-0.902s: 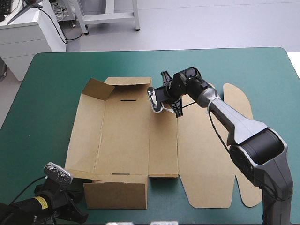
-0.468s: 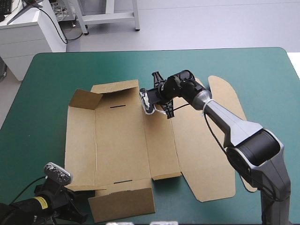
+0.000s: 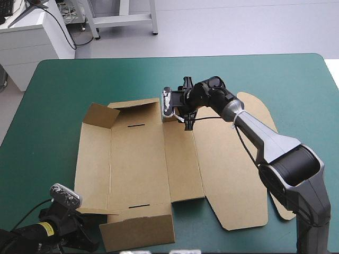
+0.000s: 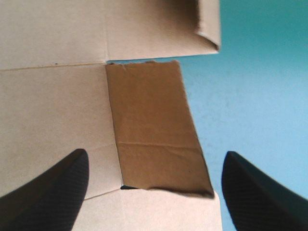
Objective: Fold the box
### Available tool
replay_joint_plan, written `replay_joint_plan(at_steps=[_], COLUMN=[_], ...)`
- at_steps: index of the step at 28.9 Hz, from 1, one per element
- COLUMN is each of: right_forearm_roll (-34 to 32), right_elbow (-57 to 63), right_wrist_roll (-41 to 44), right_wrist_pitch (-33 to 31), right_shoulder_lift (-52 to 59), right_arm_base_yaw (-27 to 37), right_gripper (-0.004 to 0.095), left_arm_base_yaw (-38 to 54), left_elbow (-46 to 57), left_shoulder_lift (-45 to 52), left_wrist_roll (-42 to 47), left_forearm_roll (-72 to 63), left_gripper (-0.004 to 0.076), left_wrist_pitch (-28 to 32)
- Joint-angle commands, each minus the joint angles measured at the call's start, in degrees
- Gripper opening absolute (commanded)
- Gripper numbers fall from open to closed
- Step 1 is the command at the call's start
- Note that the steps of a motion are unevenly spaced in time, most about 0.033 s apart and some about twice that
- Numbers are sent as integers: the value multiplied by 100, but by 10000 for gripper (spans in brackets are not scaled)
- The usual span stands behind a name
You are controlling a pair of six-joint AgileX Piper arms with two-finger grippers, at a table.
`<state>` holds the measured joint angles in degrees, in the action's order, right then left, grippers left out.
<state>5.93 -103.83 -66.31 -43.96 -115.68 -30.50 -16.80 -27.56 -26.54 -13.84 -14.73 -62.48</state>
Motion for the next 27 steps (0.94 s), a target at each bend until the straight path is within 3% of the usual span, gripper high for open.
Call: replay_joint_plan(at_steps=[1,4,8,16,20,24,27], right_forearm_roll=[-188,-386,-638,-938,-1172,-1223,-1212], right_elbow=[-190,-190,-190,-190,-190,-155,-98], right_wrist_roll=[1019,1943,2890,4708,5711,6578,6852], right_wrist_pitch=[270,129,-360,-2192,-2772,-2772,-2772], right_shoulder_lift=[651,970,1457,2192,2319,2455,2469], right_arm_base_yaw=[33,33,33,33,33,33,33], right_gripper=[762,670,450,-11,-13,-13,-13], left_arm_base_yaw=[-3,-3,-3,-3,-3,-3,-3], left_elbow=[-133,-133,-133,-160,-514,-1487,-2054], left_shoulder_lift=[-42,-42,-42,-42,-70,-355,-633], left_wrist_roll=[12,12,12,12,77,149,149], left_forearm_roll=[-155,-155,-155,-155,-179,-120,-95], left_gripper=[-8,-8,-8,-8,-8,-8,-8], left_wrist_pitch=[209,209,209,209,43,-622,-703])
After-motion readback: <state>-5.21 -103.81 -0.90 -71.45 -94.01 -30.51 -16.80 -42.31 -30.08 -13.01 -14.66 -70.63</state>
